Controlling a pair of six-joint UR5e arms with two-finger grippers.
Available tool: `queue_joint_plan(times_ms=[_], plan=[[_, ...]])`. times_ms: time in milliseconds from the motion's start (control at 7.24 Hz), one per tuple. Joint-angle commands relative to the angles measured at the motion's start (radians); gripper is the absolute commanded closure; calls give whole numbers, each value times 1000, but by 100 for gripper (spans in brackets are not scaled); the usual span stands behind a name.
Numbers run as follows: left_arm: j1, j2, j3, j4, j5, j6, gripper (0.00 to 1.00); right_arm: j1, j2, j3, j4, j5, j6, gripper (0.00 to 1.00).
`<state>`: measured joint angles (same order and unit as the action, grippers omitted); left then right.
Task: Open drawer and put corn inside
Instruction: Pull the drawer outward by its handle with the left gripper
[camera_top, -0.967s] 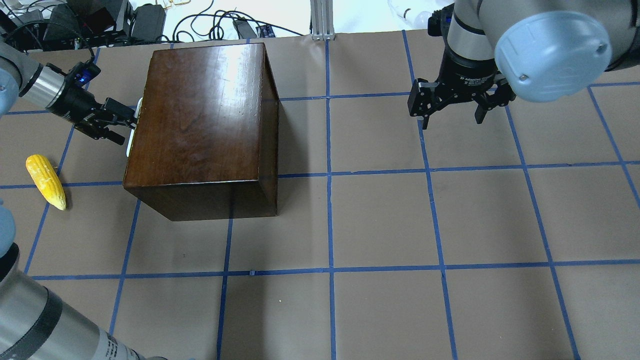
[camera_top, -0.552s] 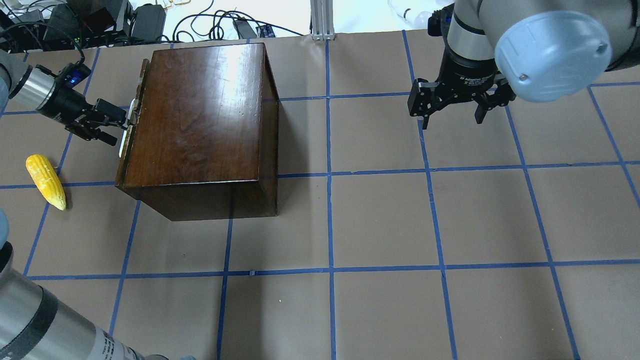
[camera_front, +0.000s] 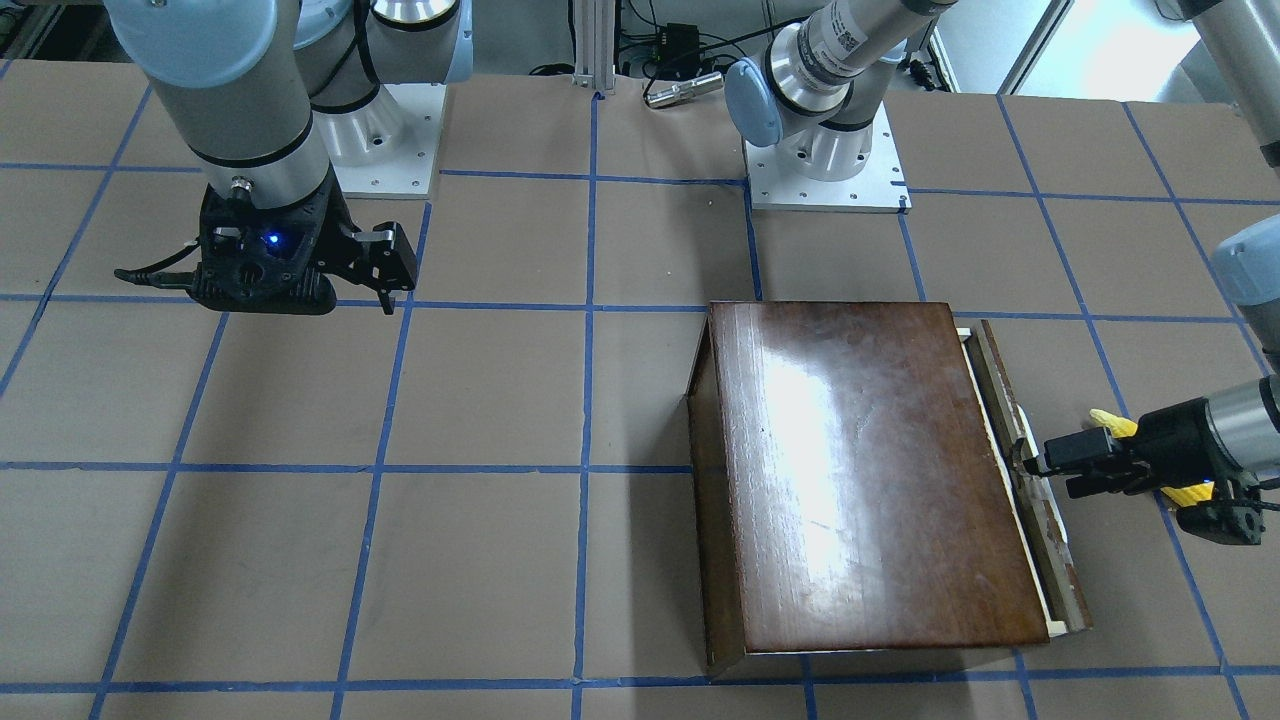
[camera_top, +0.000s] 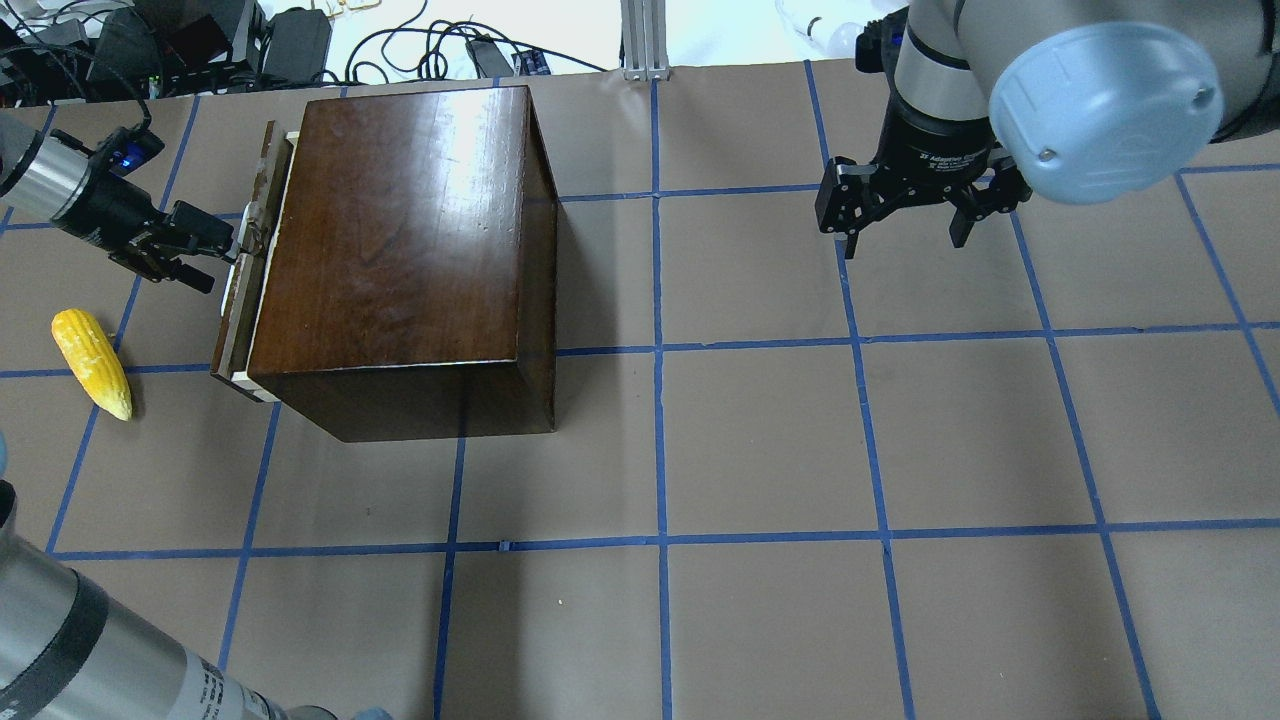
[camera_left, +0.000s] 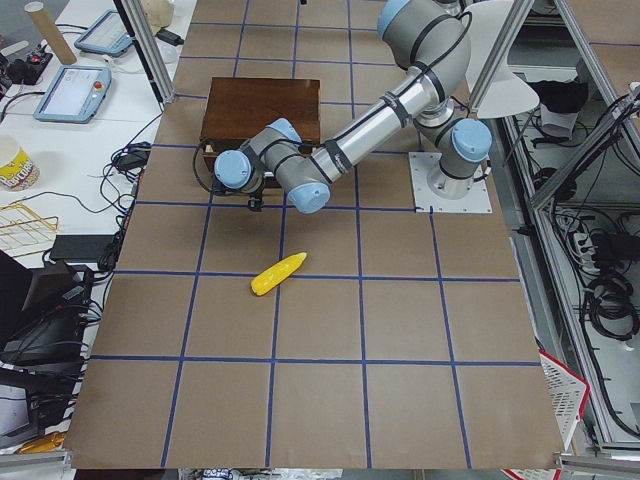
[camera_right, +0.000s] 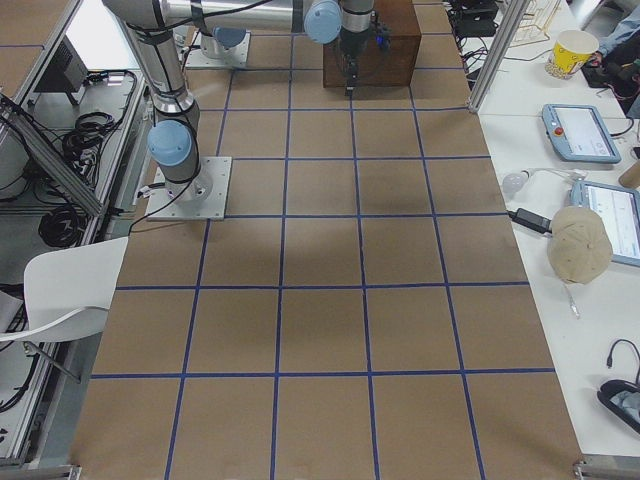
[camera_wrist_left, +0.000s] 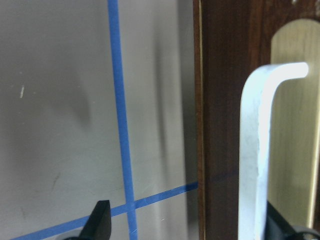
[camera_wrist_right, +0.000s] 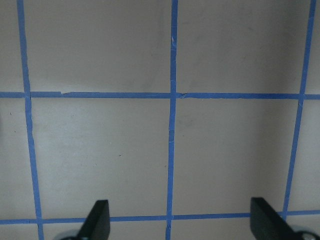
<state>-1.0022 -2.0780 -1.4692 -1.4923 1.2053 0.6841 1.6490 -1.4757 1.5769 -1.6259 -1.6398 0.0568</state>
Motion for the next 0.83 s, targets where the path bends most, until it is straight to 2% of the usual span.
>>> queue_joint_plan(times_ms=[0, 138, 691], plan=[[2, 1, 7, 0, 7, 8, 0, 0, 0, 0, 0, 0, 0, 0], [17, -2, 7, 0, 32, 12, 0, 0, 0, 0, 0, 0, 0, 0], [39, -4, 20, 0, 37, 18, 0, 0, 0, 0, 0, 0, 0, 0]])
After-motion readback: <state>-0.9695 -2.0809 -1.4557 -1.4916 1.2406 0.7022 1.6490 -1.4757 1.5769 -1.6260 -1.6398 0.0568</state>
